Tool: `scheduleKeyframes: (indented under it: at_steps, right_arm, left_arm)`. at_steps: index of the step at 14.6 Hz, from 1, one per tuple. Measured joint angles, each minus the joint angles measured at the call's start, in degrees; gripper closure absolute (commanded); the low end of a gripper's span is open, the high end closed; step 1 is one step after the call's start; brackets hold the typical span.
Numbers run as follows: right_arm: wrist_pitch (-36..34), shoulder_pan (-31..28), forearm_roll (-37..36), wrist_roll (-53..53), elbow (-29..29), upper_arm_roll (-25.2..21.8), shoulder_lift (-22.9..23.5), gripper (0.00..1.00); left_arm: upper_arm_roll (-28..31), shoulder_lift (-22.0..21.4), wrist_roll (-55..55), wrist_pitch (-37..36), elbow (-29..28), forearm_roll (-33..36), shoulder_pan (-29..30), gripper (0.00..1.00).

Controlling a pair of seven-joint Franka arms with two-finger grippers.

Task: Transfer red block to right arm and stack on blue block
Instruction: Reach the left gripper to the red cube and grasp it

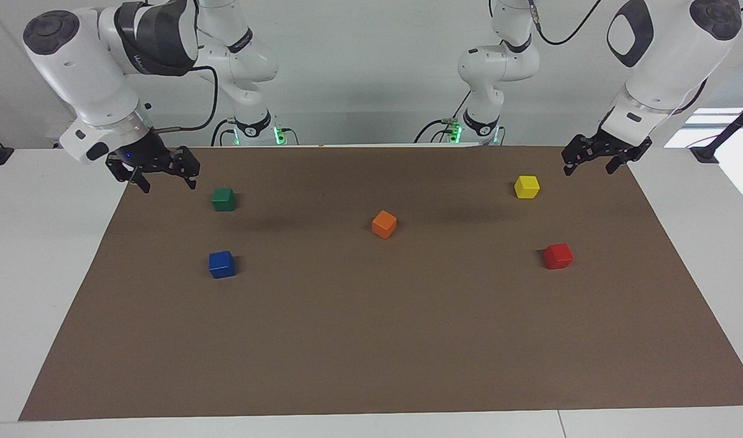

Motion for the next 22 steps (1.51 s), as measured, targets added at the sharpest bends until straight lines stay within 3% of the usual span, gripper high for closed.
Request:
scheduleKeyframes:
  at_steps: [6, 10, 22]
  right_arm:
    - [0.0, 0.0, -0.1, 0.0, 0.0, 0.0, 0.0, 0.0]
    - [-0.1, 0.0, -0.1, 0.0, 0.0, 0.0, 0.0, 0.0]
    - [0.1, 0.0, 0.0, 0.0, -0.1, 0.0, -0.1, 0.0]
  left_arm:
    - [0.7, 0.0, 0.0, 1.1, -0.3, 0.0, 0.1, 0.0]
    - [2.9, 0.3, 0.0, 8.0, -4.9, 0.0, 0.1, 0.0]
    - [2.9, 9.2, 0.0, 27.1, -17.5, 0.0, 0.2, 0.0]
